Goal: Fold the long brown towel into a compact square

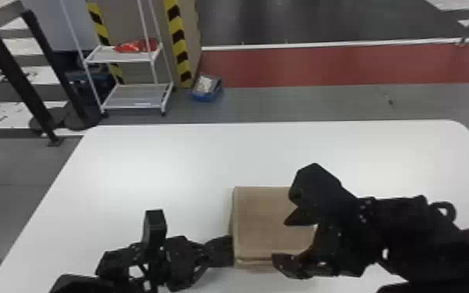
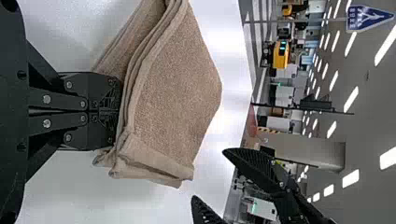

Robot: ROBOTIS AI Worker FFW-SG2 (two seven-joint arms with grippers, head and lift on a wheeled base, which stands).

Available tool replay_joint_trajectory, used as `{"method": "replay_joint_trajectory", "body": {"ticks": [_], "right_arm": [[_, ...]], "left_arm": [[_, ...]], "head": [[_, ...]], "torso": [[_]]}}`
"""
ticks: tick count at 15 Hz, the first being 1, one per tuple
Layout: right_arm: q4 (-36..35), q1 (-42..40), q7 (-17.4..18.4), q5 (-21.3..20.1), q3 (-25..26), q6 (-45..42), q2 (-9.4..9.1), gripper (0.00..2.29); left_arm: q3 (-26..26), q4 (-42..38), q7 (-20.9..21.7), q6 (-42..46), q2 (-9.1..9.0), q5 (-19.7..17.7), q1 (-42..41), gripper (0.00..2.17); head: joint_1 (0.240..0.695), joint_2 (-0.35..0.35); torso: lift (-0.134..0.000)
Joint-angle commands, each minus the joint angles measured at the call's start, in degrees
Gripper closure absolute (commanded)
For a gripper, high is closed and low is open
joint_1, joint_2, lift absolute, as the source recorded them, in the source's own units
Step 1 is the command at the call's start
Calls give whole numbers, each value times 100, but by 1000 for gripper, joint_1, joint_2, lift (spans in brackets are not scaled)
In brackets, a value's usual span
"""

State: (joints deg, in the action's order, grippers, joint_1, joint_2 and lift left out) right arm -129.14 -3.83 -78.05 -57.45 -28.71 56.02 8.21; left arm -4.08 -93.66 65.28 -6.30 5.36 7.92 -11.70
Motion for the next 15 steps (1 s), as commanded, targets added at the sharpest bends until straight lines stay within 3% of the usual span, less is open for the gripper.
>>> {"method": "replay_joint_trajectory", "body": {"ticks": [1,3,4,5,6,10,11,12,14,15], "right_arm": [[-76,-13,-28,199,128,72,-30,421],[-76,-13,-28,279,199,143,-65,404],[-76,-13,-28,358,260,195,-74,367],[-76,-13,-28,393,295,231,-82,367],[-76,-22,-28,410,313,283,-82,363],[-85,-66,-28,551,445,371,-135,360],[-182,-101,-28,674,515,529,-144,360],[-270,-171,264,850,612,670,-153,269],[-498,-452,1775,1491,911,846,-293,144],[-586,-619,2329,1773,1007,793,-346,144]], "left_arm": [[-41,-29,-6,54,0,-53,-17,2145],[-120,-38,-15,71,0,-238,-26,2020],[-181,-38,-77,107,0,-326,-43,1447],[-295,-91,-94,159,0,-414,-69,512],[-339,-100,-94,159,9,-484,-96,9],[-691,-100,-182,142,0,-888,-96,22],[-788,-82,-437,71,0,-1134,-96,22],[-867,-73,-815,-34,-9,-1433,-113,22],[-928,-108,-1641,-34,-9,-1996,-184,16],[-928,-152,-1905,-17,-35,-2136,-201,16]], "head": [[695,108],[695,111],[695,111],[695,115],[695,119],[695,145],[695,152],[695,159],[695,185],[695,183]], "torso": [[-126],[-126],[-126],[-126],[-126],[-126],[-126],[-126],[-126],[-126]]}}
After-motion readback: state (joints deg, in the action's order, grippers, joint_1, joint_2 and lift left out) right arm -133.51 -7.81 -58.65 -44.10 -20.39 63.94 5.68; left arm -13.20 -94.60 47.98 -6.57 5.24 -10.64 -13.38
